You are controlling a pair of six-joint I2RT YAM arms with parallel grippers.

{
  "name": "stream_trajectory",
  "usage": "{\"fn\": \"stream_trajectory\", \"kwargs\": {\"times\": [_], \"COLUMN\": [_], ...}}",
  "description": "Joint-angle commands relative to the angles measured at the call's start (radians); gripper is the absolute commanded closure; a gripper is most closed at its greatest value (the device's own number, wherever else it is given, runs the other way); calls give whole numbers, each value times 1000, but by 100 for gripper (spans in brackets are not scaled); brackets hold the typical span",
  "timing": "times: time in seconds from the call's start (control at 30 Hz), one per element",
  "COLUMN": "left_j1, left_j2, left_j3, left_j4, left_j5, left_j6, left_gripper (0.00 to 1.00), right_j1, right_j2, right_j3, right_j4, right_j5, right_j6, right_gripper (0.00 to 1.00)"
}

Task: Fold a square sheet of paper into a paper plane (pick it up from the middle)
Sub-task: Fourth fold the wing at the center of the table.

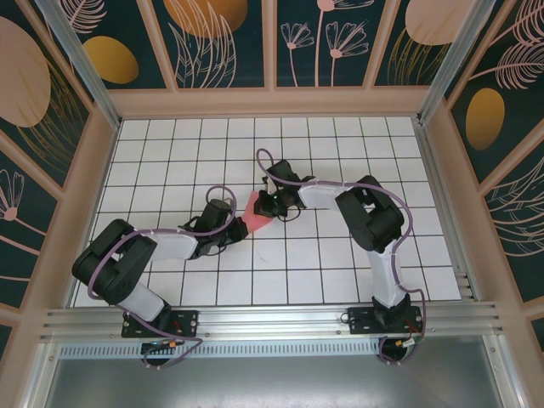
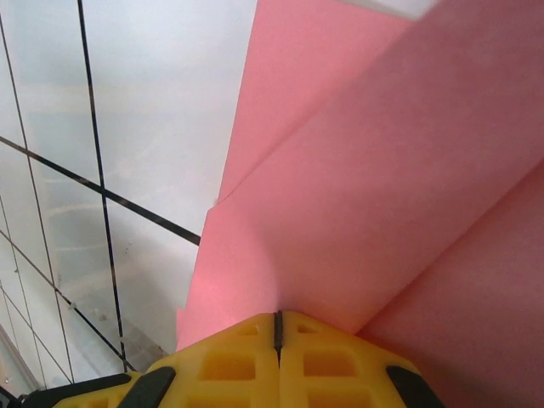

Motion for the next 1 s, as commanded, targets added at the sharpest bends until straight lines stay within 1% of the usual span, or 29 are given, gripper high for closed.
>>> {"fn": "stream_trajectory", "kwargs": {"times": [0.0, 0.13, 0.33, 0.6, 0.77, 0.97], "left_j1": [7, 9, 8, 9, 10, 10], "left_j2": [20, 24, 23, 24, 22, 9], "left_j3": [-57, -56, -55, -49, -49, -51], "left_j4": [-114, -103, -102, -99, -97, -92], "left_j5": [-7, -1, 1, 4, 6, 11], "left_j6": [-22, -25, -22, -21, -22, -25], "left_gripper": [100, 100, 100, 100, 100, 100], "right_j1": [-8, 11, 40, 57, 65, 63], "right_j2": [-58, -69, -35, -29, -11, 29], "right_j3": [18, -2, -2, -9, -16, -9], "right_j4": [18, 17, 14, 4, -15, -42], "right_j5": [-33, -61, -74, -86, -79, -27], "right_j6": [-50, -54, -46, -58, -61, -64], "right_gripper": [93, 93, 93, 93, 93, 93]}}
